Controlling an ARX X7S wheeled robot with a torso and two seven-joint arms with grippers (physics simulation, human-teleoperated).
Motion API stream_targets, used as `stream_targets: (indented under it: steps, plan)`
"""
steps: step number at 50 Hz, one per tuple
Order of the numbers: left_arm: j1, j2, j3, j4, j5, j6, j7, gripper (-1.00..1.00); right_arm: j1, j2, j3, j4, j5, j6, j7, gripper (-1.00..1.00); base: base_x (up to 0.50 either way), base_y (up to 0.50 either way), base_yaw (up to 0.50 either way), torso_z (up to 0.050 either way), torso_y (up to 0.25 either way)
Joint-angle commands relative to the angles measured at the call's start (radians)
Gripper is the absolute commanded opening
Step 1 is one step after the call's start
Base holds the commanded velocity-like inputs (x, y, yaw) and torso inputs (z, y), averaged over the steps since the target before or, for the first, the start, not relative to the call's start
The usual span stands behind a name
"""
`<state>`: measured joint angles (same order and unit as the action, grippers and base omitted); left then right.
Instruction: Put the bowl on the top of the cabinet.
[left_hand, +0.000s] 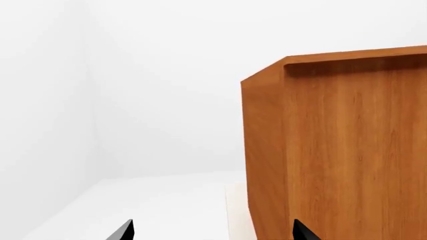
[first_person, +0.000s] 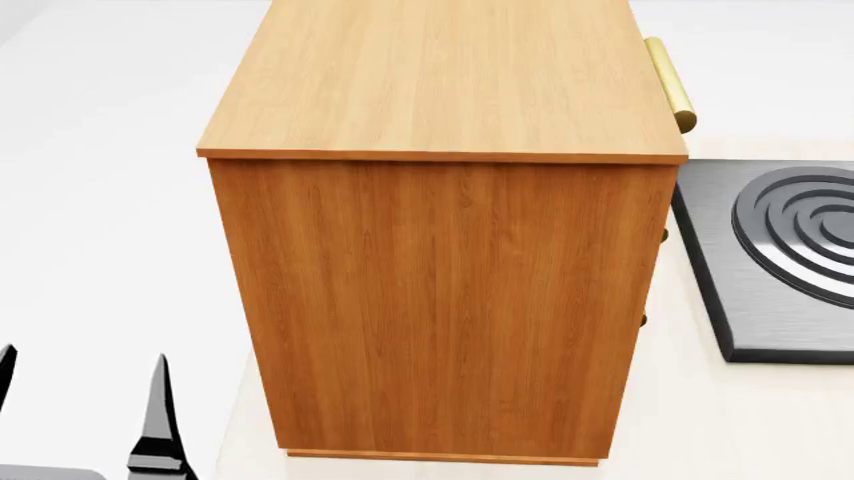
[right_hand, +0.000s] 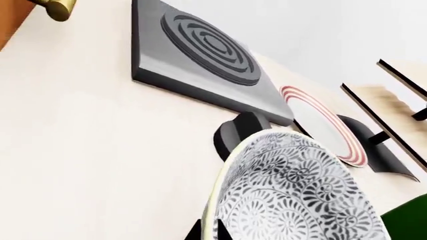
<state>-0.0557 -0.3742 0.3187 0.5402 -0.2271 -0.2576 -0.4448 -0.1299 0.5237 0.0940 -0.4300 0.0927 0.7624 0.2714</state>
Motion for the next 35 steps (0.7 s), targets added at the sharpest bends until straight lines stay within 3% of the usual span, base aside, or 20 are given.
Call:
stream_targets:
  steps: [1,22,35]
  plan:
    - [0.002,-0.006,-0.005,0.005,-0.008,-0.002,-0.004,1.00,0.032,0.001,-0.020,-0.124,0.006,0.047,-0.012,-1.00,0.00,0.00,0.00,0.000,0.000]
    - [0.005,-0.011,-0.014,0.000,-0.021,0.003,-0.010,1.00,0.226,0.008,-0.124,-0.275,0.005,0.212,-0.017,-1.00,0.00,0.00,0.00,0.000,0.000]
    - [-0.002,-0.011,-0.007,-0.017,-0.024,0.012,-0.004,1.00,0.580,0.003,-0.256,-0.354,0.028,0.534,-0.048,-1.00,0.00,0.00,0.00,0.000,0.001]
